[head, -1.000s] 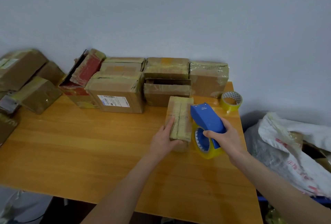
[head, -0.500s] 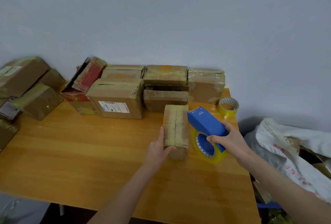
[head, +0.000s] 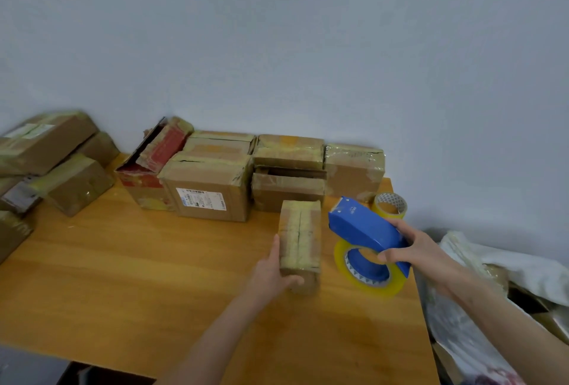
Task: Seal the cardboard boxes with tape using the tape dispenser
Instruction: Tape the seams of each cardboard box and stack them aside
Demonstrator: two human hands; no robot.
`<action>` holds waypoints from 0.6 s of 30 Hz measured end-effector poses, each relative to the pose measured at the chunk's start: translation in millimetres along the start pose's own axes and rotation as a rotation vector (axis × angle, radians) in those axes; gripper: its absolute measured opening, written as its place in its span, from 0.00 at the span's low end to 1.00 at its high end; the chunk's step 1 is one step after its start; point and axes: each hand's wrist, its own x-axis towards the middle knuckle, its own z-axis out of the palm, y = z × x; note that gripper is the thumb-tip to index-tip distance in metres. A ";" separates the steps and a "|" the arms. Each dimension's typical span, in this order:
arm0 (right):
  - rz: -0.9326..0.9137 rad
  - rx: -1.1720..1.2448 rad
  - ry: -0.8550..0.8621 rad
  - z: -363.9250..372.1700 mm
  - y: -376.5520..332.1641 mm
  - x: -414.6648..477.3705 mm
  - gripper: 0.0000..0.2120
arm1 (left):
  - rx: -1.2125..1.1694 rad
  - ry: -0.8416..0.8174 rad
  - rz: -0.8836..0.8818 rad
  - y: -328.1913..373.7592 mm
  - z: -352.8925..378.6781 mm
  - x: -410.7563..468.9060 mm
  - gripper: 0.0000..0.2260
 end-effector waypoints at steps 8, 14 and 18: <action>-0.077 0.039 -0.096 -1.6 -10.1 -7.2 0.39 | -0.495 0.116 0.112 54.4 -49.3 -17.6 0.21; -0.095 0.003 -0.172 8.5 -13.1 -6.3 0.40 | -0.842 -0.115 0.004 84.8 -59.5 -32.4 0.25; -0.092 -0.007 -0.187 12.8 -13.3 -4.5 0.40 | -0.888 -0.132 0.006 80.1 -54.5 -30.6 0.15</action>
